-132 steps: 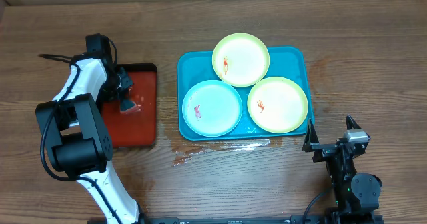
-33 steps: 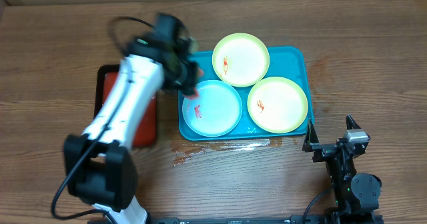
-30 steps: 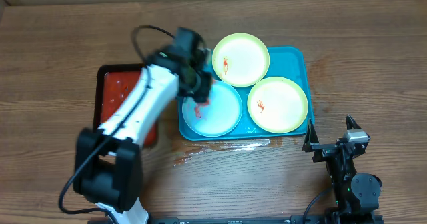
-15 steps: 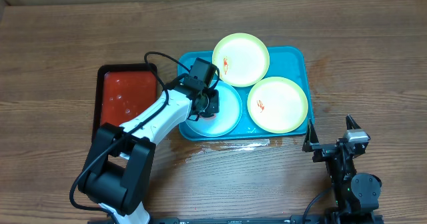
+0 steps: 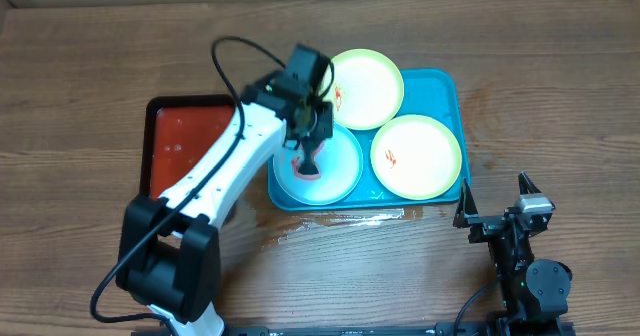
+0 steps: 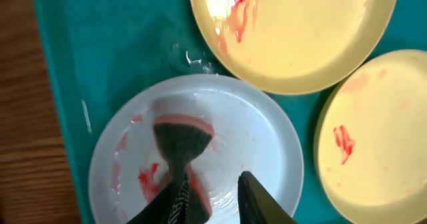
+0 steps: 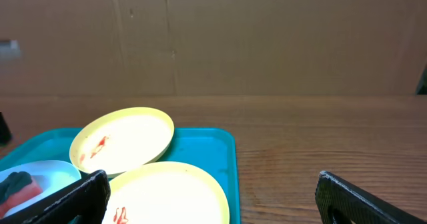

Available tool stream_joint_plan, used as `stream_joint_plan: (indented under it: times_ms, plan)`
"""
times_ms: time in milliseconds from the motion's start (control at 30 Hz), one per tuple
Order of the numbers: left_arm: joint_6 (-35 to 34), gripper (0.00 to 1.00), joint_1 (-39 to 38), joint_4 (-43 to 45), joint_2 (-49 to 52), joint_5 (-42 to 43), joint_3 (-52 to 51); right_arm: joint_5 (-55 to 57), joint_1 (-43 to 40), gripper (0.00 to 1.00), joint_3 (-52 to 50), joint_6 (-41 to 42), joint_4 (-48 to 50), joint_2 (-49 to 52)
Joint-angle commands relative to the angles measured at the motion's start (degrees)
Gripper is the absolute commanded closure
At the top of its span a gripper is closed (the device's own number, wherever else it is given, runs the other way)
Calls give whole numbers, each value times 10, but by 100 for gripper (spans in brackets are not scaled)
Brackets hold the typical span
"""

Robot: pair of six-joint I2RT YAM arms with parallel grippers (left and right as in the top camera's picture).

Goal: Clean dirty plates on tray and stack at the side
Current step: 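Carry the sponge with the left gripper onto the light blue plate, then move the right gripper to grip the light blue plate's rim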

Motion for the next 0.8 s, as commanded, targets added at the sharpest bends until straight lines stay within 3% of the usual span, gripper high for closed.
stream_joint_plan:
  times_ms: [0, 133, 200, 233, 300, 467, 633, 700, 767]
  plan:
    - [15, 71, 34, -41, -4, -25, 49, -3, 0, 0, -6, -2, 3, -5]
    - [-5, 40, 87, -51, -4, -3, 57, -3, 0, 0, -6, -2, 3, -5]
    - [-5, 11, 117, -51, -4, 24, 57, -3, 0, 0, -6, -2, 3, -5]
    - [-5, 5, 133, -51, -4, 42, 57, 5, 0, 0, -6, -3, 4, -5]
    - [-5, 0, 151, -51, -4, 56, 57, -4, 0, 0, -6, 4, 41, -5]
    - [-5, 0, 173, -53, -4, 57, 57, -163, 0, 0, -6, 79, 179, -5]
    - [-4, 0, 171, -50, -4, 57, 57, -196, 0, 0, 3, 86, 417, -5]
    - [-4, 0, 171, -47, -4, 57, 57, -191, -4, 0, 45, 75, 409, -2]
    - [-5, 0, 171, -48, -4, 57, 57, -199, -5, 0, 103, 56, 337, 14]
